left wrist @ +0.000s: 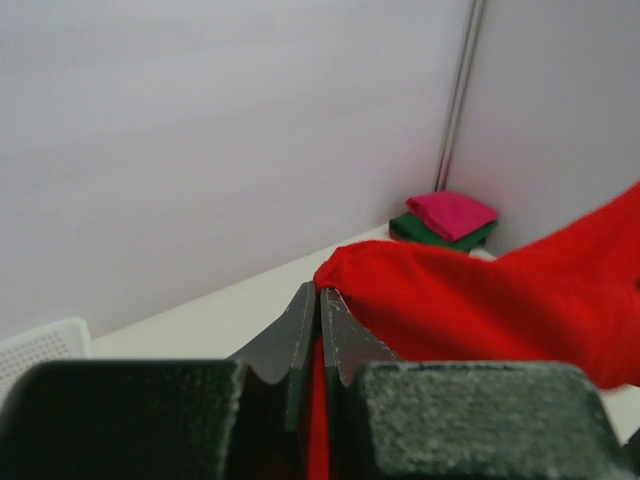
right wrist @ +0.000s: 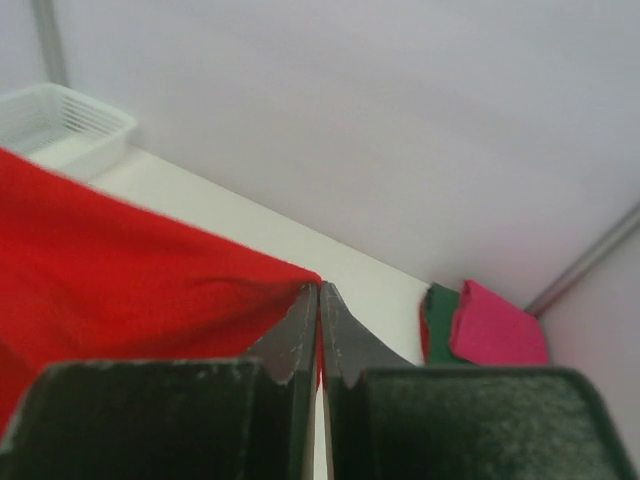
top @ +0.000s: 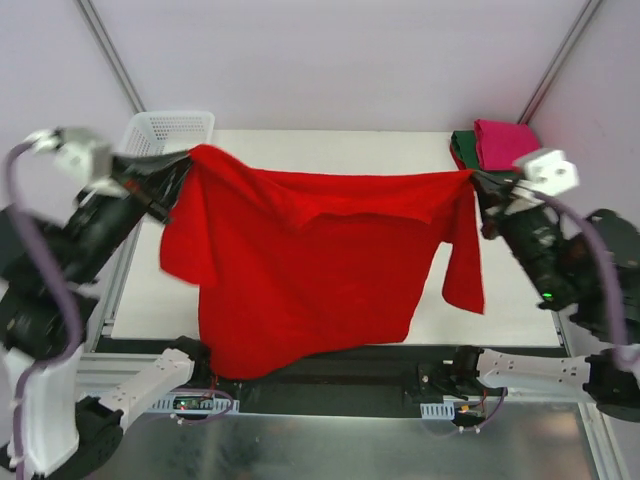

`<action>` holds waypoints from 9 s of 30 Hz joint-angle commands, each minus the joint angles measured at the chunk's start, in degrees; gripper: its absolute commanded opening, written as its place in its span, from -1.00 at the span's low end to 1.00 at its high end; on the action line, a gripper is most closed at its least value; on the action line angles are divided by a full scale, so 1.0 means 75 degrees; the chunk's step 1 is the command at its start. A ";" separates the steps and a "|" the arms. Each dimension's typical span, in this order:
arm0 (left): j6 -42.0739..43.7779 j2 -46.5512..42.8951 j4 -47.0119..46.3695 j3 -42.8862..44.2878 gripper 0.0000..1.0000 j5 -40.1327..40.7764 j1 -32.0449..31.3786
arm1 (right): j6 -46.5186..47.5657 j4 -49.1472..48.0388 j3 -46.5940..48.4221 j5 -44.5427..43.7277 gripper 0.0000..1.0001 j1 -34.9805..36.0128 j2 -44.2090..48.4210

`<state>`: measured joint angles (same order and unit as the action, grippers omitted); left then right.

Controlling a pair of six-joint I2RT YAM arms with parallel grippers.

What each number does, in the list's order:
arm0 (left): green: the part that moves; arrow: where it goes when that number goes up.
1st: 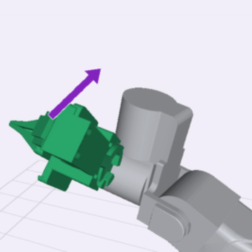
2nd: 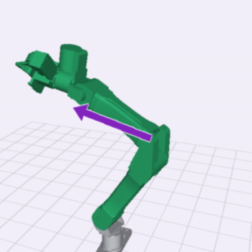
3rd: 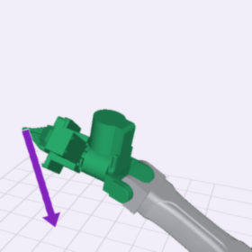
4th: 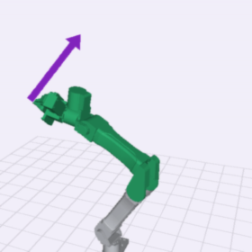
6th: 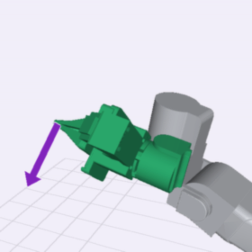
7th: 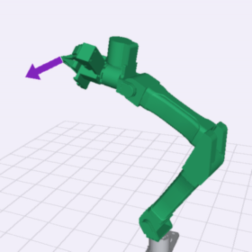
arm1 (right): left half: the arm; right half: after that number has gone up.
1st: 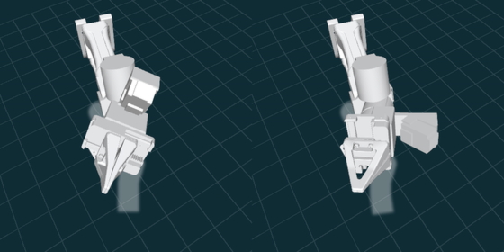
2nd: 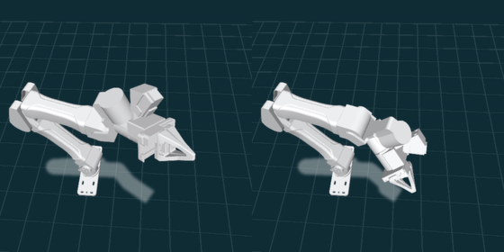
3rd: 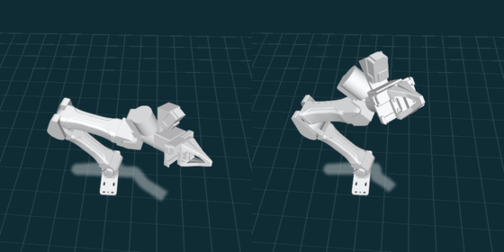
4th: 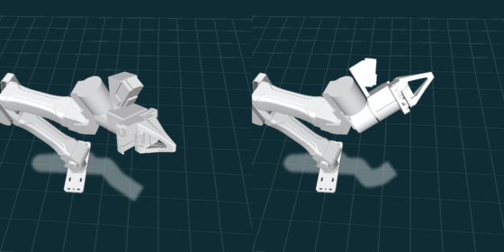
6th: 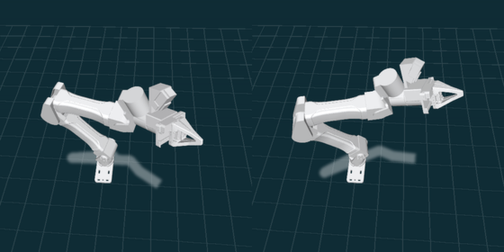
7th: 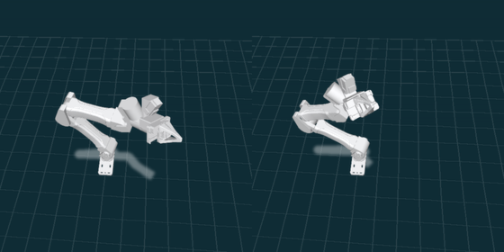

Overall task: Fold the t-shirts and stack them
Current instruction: Flatten out the tshirt

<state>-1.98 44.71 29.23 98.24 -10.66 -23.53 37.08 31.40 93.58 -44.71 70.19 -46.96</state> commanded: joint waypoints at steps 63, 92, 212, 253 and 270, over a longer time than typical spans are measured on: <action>-0.2701 0.6089 -0.3874 -0.3321 0.99 -0.0690 0.0676 | -0.5062 0.0525 -0.3162 0.1529 0.24 -0.4447 -0.2738; -0.5127 -0.1297 -0.1964 -1.0309 0.99 0.1866 0.0723 | -0.2707 0.0572 0.3190 0.6839 0.29 -0.5000 -1.0952; -0.4904 -0.1578 -0.2257 -1.0567 0.99 0.1643 0.0723 | -0.3550 0.0571 0.0073 0.3372 -0.16 -0.3711 -0.8856; -0.4822 -0.1449 -0.2175 -1.0625 0.99 0.1878 0.0723 | -0.3128 0.0454 0.1644 0.3664 -0.14 -0.3887 -1.0567; -0.4846 -0.1461 -0.2175 -1.0649 0.99 0.1854 0.0723 | -0.3233 0.0302 0.1082 0.3642 -0.98 -0.3969 -1.0100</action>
<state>-39.40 34.06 12.95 18.79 3.05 -18.02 13.30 34.04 103.13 -16.19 40.58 -126.19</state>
